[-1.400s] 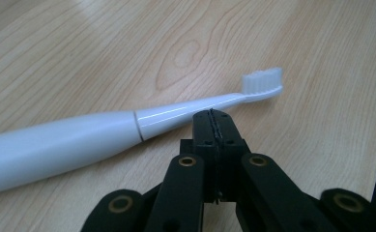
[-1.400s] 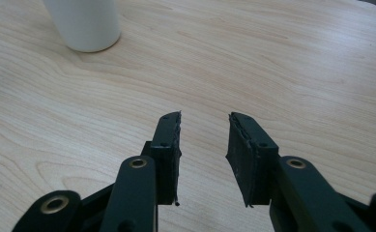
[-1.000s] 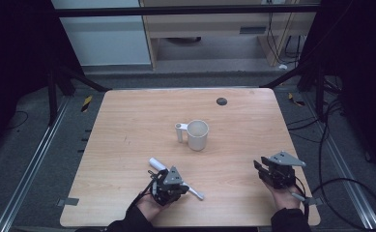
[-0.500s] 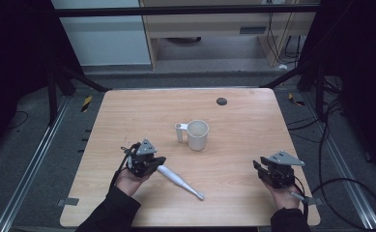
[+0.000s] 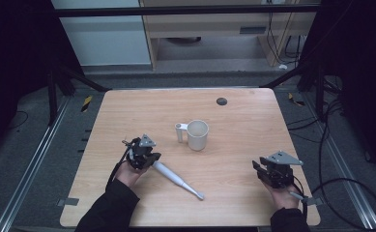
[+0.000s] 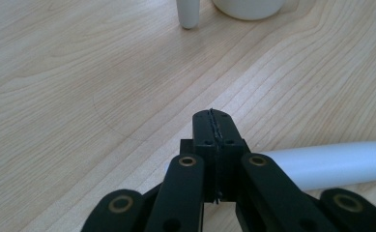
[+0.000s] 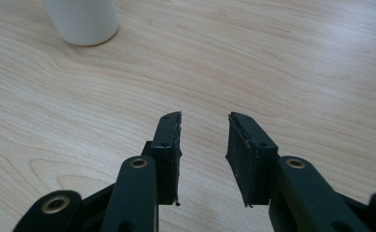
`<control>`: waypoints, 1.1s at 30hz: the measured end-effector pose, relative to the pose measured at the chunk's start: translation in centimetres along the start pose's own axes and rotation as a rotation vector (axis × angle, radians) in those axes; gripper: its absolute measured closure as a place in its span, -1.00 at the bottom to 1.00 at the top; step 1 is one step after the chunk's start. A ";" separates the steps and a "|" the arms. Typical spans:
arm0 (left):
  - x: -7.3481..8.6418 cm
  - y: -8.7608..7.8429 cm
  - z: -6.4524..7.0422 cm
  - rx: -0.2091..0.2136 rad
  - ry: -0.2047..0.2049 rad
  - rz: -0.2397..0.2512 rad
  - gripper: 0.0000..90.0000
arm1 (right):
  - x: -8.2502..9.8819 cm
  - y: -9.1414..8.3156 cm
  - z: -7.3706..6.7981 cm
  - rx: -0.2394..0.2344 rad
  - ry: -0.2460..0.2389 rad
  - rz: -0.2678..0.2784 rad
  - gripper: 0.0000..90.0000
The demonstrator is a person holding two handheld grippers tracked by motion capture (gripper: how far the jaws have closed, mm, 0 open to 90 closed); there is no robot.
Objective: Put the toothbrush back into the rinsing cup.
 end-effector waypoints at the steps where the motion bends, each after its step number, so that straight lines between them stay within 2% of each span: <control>1: 0.1 0.0 0.0 0.001 0.000 -0.007 0.99 | 0.0 0.0 0.0 -0.001 0.000 0.000 0.45; 9: 0.5 0.4 -0.4 -0.001 -0.012 -0.026 0.99 | 0.0 0.0 0.0 -0.002 -0.002 -0.003 0.45; 33: 1.2 0.1 -0.1 0.016 0.000 -0.067 0.99 | 0.1 -0.1 0.1 0.001 0.004 -0.005 0.46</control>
Point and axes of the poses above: each handheld gripper's, and its own axes: y roughly forward along the jaws, x roughly out of its underside, z roughly to its right, the point moved 2 cm from there along y, roughly forward along the jaws, and after that the axes turned 11 degrees about z, right-handed, at the moved point
